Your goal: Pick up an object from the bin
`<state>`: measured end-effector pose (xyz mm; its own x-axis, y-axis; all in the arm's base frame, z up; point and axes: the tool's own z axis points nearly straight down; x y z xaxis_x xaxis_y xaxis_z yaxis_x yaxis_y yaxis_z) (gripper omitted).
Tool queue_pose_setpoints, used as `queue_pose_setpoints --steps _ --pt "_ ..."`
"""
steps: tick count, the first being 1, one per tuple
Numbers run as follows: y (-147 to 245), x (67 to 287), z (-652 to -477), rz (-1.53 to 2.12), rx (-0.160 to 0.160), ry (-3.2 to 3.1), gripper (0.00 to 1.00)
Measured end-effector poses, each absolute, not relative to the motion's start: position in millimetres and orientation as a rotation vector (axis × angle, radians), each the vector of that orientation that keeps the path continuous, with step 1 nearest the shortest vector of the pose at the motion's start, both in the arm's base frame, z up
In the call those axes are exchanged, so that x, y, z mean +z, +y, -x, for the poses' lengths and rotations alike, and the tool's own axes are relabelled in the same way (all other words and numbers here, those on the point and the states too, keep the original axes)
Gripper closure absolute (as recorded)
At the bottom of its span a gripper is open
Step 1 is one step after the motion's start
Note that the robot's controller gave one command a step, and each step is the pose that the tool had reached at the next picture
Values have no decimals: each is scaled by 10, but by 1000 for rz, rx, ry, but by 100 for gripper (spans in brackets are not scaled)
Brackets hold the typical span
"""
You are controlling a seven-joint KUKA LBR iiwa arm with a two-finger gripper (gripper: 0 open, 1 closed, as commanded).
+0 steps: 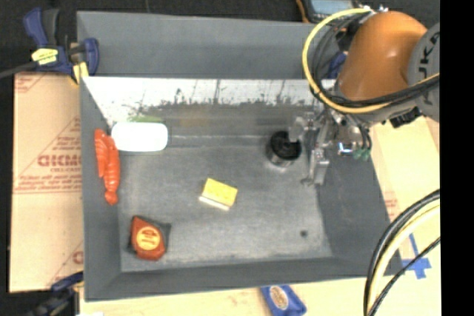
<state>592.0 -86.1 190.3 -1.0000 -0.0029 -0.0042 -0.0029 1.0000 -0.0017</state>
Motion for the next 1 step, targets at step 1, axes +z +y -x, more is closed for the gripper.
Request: queue_pose_setpoints --steps 1 --pt "-861 1903 -5920 5 -3 3137 0"
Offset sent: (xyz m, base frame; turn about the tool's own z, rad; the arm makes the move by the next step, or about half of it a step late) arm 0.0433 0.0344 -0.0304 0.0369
